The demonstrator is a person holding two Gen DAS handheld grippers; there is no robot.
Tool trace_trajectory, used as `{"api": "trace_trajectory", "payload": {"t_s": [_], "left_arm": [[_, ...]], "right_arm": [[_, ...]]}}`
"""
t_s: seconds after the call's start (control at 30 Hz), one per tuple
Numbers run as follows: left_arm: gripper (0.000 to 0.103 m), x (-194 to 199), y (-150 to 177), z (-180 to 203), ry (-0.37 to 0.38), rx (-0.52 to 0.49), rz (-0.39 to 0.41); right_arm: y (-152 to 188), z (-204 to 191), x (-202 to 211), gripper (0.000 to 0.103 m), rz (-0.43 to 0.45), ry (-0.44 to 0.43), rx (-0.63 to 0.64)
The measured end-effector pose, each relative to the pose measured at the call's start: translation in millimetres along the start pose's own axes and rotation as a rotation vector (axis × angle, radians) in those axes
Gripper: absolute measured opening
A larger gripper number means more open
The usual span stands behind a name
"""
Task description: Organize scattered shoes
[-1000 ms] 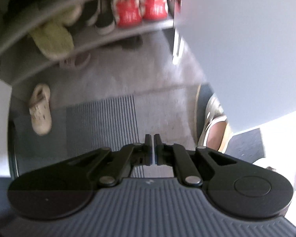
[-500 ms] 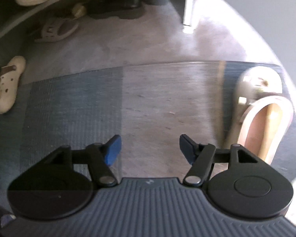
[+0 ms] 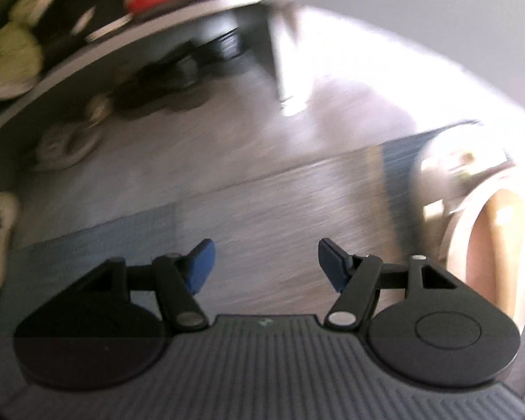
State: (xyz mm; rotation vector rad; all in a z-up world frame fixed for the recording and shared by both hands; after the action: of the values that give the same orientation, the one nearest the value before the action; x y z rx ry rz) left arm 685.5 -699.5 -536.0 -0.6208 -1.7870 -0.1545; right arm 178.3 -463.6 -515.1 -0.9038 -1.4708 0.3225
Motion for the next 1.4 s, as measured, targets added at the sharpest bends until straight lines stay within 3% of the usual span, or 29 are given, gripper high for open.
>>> {"api": "trace_trajectory", "payload": {"t_s": [0.07, 0.23, 0.4, 0.6, 0.73, 0.77, 0.8, 0.93, 1.03, 1.13, 1.33, 1.4], "left_arm": [[0.021, 11, 1, 11, 0.023, 0.020, -0.011], [0.019, 30, -1, 46, 0.067, -0.018, -0.017], [0.016, 43, -18, 61, 0.125, 0.020, 0.002], [0.016, 55, -22, 80, 0.202, 0.043, -0.057], [0.014, 64, -9, 107, 0.196, -0.022, -0.061], [0.014, 67, -6, 114, 0.203, -0.020, -0.065], [0.014, 69, -5, 120, 0.206, -0.021, -0.063], [0.015, 82, -7, 145, 0.202, -0.020, -0.037], [0.016, 84, -14, 151, 0.190, -0.021, -0.014], [0.016, 78, -22, 153, 0.172, -0.009, 0.000], [0.017, 60, -32, 146, 0.163, 0.047, -0.001], [0.017, 56, -33, 141, 0.165, 0.062, 0.004]], "right_arm": [[-10, 35, 11, 0.068, 0.024, 0.119, -0.099], [-15, 74, -3, 0.068, 0.020, 0.206, -0.153], [-21, 85, -28, 0.068, 0.042, 0.214, -0.158], [-31, 94, -57, 0.067, 0.070, 0.267, -0.187], [-37, 97, -63, 0.055, 0.102, 0.317, -0.144], [-36, 98, -64, 0.041, 0.108, 0.318, -0.147], [-36, 99, -64, 0.035, 0.114, 0.317, -0.150], [-35, 95, -63, 0.026, 0.125, 0.262, -0.129], [-33, 76, -59, 0.024, 0.103, 0.242, -0.035], [-24, 45, -48, 0.024, 0.096, 0.165, 0.066], [-9, -27, -16, 0.024, 0.059, -0.066, 0.304], [-11, -63, -4, 0.024, 0.039, -0.202, 0.465]]}}
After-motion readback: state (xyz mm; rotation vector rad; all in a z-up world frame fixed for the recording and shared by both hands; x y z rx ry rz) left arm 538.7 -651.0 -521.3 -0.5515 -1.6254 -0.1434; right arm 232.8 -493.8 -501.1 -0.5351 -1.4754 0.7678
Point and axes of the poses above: each gripper's, at about its wrist camera, not at the fingertips, and x roughly against the way its jaws point, z to its right, y to its underside, the point moved 8 cm from there along -x, roughly the way its jaws point, and after that the axes turned 1 degree about -y, right-handed, at the moved point
